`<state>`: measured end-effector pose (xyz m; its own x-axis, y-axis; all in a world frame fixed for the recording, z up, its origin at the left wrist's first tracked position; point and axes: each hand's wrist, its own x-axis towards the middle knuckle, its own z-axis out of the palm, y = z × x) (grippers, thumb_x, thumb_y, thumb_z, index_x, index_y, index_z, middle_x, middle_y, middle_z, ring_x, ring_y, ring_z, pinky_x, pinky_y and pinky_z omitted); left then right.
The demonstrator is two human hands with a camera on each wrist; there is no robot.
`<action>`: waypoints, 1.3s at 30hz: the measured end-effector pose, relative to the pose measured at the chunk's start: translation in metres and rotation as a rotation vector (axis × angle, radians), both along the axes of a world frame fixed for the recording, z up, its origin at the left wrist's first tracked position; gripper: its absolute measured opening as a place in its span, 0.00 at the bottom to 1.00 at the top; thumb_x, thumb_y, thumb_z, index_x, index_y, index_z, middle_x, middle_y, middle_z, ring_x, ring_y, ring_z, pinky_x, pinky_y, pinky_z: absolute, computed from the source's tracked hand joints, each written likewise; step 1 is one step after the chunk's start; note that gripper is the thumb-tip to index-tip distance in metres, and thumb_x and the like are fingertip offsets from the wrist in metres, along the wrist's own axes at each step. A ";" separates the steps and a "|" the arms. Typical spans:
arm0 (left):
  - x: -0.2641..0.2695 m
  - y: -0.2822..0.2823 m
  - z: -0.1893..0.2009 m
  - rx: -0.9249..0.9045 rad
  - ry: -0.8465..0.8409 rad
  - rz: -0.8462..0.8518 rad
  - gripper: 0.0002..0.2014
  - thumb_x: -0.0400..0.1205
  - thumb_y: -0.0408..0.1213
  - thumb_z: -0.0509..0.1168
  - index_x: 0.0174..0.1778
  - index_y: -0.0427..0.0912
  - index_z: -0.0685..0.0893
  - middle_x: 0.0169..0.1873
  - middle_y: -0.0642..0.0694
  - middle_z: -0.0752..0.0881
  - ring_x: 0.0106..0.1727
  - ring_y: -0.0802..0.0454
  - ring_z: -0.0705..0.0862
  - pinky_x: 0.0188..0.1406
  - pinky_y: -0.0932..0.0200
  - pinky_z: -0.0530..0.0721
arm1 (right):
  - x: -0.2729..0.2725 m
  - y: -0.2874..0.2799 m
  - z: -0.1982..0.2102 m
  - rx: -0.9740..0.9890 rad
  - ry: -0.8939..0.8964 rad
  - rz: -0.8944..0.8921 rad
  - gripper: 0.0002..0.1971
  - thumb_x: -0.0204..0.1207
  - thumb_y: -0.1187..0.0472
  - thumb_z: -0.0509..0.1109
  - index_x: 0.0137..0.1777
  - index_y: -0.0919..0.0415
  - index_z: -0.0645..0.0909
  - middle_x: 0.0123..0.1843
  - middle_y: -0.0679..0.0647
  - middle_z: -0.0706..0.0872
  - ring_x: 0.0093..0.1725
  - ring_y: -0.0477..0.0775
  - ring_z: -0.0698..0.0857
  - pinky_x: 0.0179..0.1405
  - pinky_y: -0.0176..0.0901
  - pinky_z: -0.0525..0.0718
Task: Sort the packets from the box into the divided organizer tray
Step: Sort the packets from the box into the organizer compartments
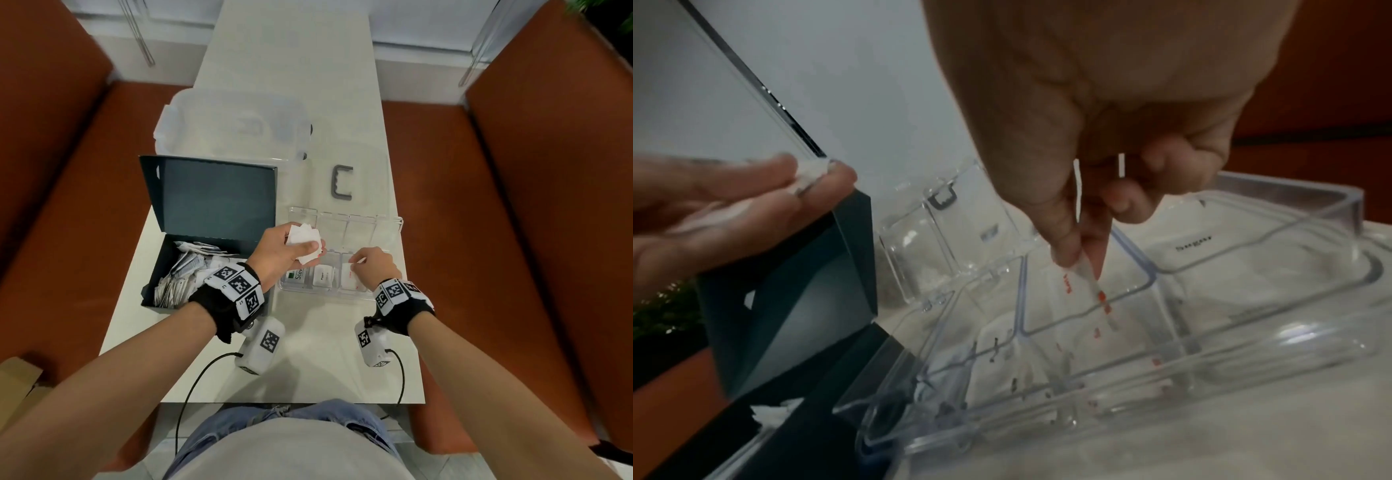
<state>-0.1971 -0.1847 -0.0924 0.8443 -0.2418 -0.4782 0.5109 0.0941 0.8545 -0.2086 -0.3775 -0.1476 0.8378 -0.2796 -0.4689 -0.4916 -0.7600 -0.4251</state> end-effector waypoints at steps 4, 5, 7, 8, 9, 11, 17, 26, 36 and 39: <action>-0.002 0.001 -0.001 0.009 0.002 0.004 0.19 0.78 0.22 0.69 0.65 0.27 0.78 0.56 0.30 0.87 0.52 0.40 0.90 0.48 0.50 0.90 | 0.001 0.008 -0.010 -0.211 -0.026 0.063 0.13 0.76 0.61 0.60 0.50 0.51 0.86 0.48 0.53 0.87 0.49 0.61 0.86 0.43 0.44 0.80; -0.003 0.002 -0.001 0.013 0.005 0.004 0.18 0.79 0.22 0.69 0.65 0.27 0.78 0.56 0.30 0.87 0.53 0.39 0.89 0.49 0.50 0.90 | 0.001 0.009 -0.012 -0.262 -0.031 0.099 0.13 0.76 0.61 0.60 0.50 0.52 0.86 0.47 0.54 0.88 0.47 0.61 0.87 0.42 0.43 0.78; -0.004 0.003 0.000 0.023 0.004 -0.001 0.18 0.79 0.23 0.69 0.65 0.27 0.78 0.56 0.29 0.87 0.55 0.38 0.89 0.49 0.50 0.90 | 0.000 0.011 -0.016 -0.339 -0.036 0.187 0.13 0.76 0.63 0.61 0.52 0.52 0.86 0.48 0.54 0.89 0.47 0.61 0.87 0.41 0.42 0.75; -0.005 0.003 0.000 0.025 0.001 -0.003 0.19 0.79 0.23 0.69 0.65 0.27 0.78 0.56 0.29 0.86 0.55 0.38 0.89 0.48 0.50 0.90 | 0.000 0.010 -0.018 -0.372 -0.037 0.234 0.12 0.76 0.63 0.62 0.53 0.52 0.86 0.49 0.54 0.89 0.48 0.61 0.87 0.41 0.42 0.74; -0.005 0.004 0.001 0.027 -0.002 -0.002 0.18 0.79 0.23 0.69 0.65 0.27 0.78 0.56 0.29 0.86 0.55 0.37 0.88 0.48 0.50 0.90 | 0.000 0.009 -0.019 -0.402 -0.038 0.279 0.12 0.77 0.62 0.64 0.55 0.51 0.86 0.50 0.54 0.89 0.49 0.61 0.87 0.41 0.41 0.74; -0.005 0.005 0.001 0.030 0.000 0.003 0.18 0.79 0.23 0.69 0.65 0.27 0.78 0.57 0.29 0.86 0.56 0.36 0.88 0.47 0.51 0.91 | 0.001 0.007 -0.020 -0.450 -0.040 0.361 0.11 0.78 0.60 0.66 0.58 0.49 0.85 0.52 0.52 0.89 0.52 0.58 0.87 0.41 0.41 0.74; -0.006 0.011 0.001 0.023 0.011 0.012 0.17 0.79 0.22 0.68 0.65 0.27 0.78 0.57 0.29 0.86 0.57 0.36 0.88 0.46 0.52 0.91 | 0.001 0.006 -0.019 -0.494 0.021 0.552 0.15 0.78 0.50 0.69 0.65 0.40 0.81 0.59 0.48 0.86 0.58 0.56 0.86 0.49 0.43 0.77; -0.004 0.021 -0.002 0.033 0.011 0.020 0.18 0.79 0.24 0.70 0.64 0.29 0.79 0.57 0.32 0.87 0.55 0.40 0.89 0.47 0.51 0.91 | 0.006 0.001 -0.011 -0.466 0.110 0.632 0.20 0.78 0.44 0.67 0.70 0.33 0.75 0.61 0.48 0.86 0.59 0.55 0.85 0.49 0.44 0.78; -0.001 0.022 0.006 -0.054 0.076 0.021 0.17 0.81 0.28 0.68 0.65 0.29 0.79 0.57 0.31 0.87 0.53 0.42 0.89 0.48 0.52 0.90 | 0.005 -0.006 0.020 -0.437 -0.011 0.585 0.18 0.84 0.54 0.58 0.71 0.38 0.76 0.65 0.49 0.84 0.59 0.56 0.85 0.49 0.45 0.81; 0.002 0.021 0.011 -0.142 0.171 0.039 0.15 0.85 0.30 0.63 0.66 0.29 0.79 0.58 0.30 0.86 0.56 0.39 0.89 0.50 0.52 0.90 | 0.009 -0.005 0.043 -0.324 -0.147 0.486 0.16 0.83 0.55 0.58 0.63 0.39 0.82 0.60 0.47 0.87 0.54 0.55 0.86 0.47 0.45 0.84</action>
